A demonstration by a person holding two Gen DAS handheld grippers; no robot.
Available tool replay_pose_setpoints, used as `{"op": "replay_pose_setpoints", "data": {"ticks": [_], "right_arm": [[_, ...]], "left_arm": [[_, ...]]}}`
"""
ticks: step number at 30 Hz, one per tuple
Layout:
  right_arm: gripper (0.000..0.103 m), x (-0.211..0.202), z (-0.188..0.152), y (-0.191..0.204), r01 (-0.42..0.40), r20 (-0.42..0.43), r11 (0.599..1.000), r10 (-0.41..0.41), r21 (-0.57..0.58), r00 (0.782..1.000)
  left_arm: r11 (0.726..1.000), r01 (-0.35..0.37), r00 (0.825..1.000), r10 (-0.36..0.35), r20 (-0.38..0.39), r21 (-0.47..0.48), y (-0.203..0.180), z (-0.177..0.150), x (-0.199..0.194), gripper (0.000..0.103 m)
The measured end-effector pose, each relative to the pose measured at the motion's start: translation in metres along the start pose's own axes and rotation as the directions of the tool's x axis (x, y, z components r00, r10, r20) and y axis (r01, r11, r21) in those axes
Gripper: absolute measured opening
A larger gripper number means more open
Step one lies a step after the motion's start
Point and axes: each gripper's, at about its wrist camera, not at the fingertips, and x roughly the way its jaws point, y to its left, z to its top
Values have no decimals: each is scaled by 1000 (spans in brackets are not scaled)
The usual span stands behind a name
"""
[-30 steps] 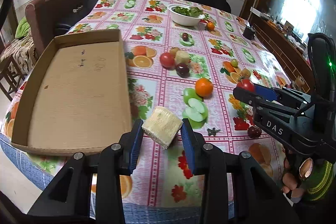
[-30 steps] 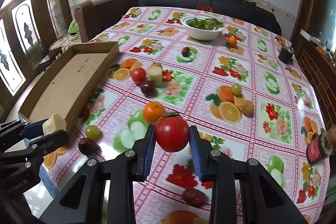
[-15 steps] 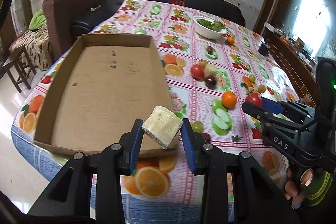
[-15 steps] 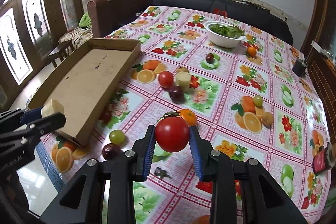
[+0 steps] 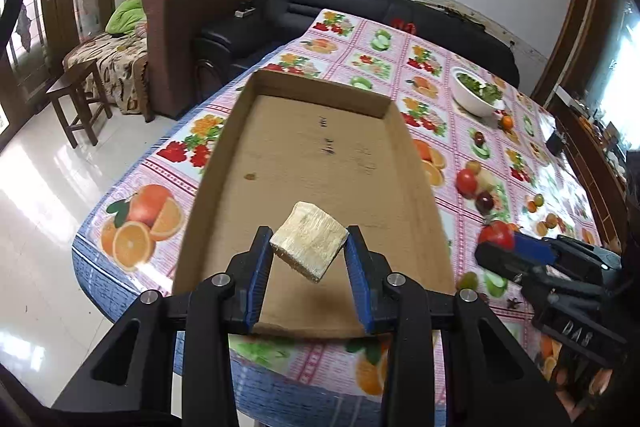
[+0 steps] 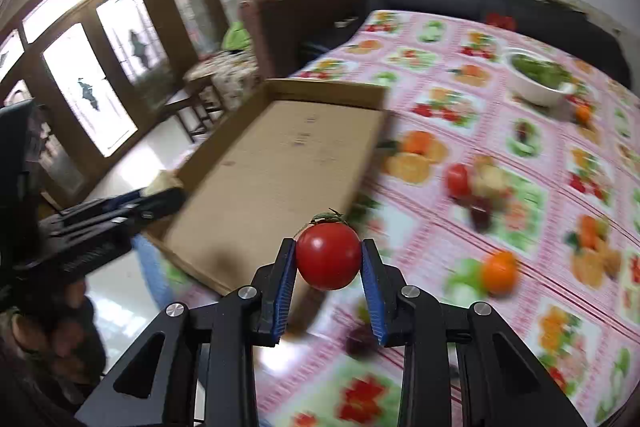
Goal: Organize fruits
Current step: 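Carry the white cube and red tomato with both tools over the cardboard box, then open left tool dropping the cube while right tool releases the tomato into box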
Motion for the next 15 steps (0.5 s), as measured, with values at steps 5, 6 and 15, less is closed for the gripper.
{"op": "replay_pose_setpoints", "data": {"ticks": [5, 6, 15], "right_arm": [[32, 36, 11, 34, -79, -64, 996, 76, -44, 995], [32, 46, 11, 38, -90, -86, 995, 86, -45, 993], [32, 91, 5, 47, -88, -194, 994, 74, -62, 978]], "left_arm": [[999, -39, 997, 40, -61, 11, 5, 0, 19, 34], [998, -56, 995, 57, -76, 14, 6, -1, 23, 34], [994, -94, 979, 102, -179, 52, 8, -7, 54, 34]]}}
